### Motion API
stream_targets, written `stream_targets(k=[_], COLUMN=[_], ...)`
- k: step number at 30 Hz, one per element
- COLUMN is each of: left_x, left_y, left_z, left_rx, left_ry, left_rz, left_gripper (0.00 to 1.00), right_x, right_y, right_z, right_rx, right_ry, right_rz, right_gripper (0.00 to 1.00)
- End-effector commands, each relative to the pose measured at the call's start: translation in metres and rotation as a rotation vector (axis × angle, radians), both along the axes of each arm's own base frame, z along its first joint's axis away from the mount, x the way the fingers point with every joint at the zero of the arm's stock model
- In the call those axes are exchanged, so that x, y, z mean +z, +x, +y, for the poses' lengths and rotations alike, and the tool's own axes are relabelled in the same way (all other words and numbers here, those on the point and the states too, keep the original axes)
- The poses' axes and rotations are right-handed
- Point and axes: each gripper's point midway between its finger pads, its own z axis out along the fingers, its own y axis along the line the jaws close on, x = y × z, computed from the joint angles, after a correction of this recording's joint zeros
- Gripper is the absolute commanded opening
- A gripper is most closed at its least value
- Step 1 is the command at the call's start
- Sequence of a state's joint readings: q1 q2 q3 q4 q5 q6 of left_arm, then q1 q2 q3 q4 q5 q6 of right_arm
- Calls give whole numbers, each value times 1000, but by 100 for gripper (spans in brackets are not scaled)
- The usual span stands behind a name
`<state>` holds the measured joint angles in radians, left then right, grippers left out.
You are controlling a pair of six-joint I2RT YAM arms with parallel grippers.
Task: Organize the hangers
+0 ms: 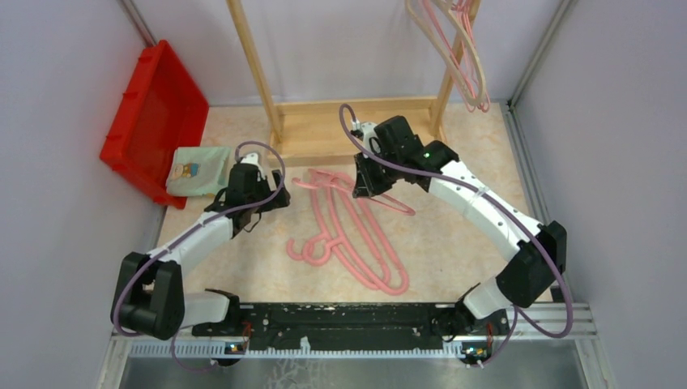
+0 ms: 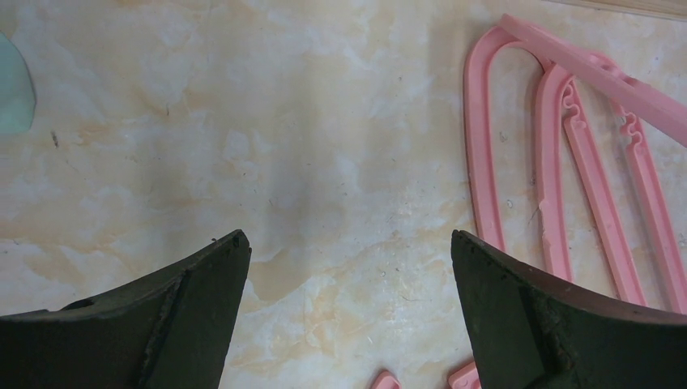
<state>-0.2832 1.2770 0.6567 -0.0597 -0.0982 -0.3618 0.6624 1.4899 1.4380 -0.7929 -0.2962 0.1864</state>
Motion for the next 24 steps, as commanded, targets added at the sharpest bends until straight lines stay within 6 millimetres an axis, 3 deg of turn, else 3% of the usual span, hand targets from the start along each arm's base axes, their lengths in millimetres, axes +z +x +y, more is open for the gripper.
stream_targets(k=[1, 4, 9, 16, 24], left_x=[7, 9, 12, 18, 16], left_y=[0, 0, -1, 2, 0], left_z=[4, 5, 6, 6, 5], left_rx=[15, 18, 17, 22, 21], left_ry=[1, 2, 7, 8, -1], left_rz=[-21, -26, -27, -39, -37], left_gripper=[99, 99, 99, 99, 99], right_x=[24, 20, 59, 132, 218], right_y=[-7, -18, -13, 14, 51], right_z=[-11, -11, -14, -24, -12], right_rx=[6, 16, 0, -118, -275], right_ry=[25, 56, 68, 106, 339], right_rz=[-72, -40, -109, -285, -424], right_gripper=[0, 0, 0, 0, 0])
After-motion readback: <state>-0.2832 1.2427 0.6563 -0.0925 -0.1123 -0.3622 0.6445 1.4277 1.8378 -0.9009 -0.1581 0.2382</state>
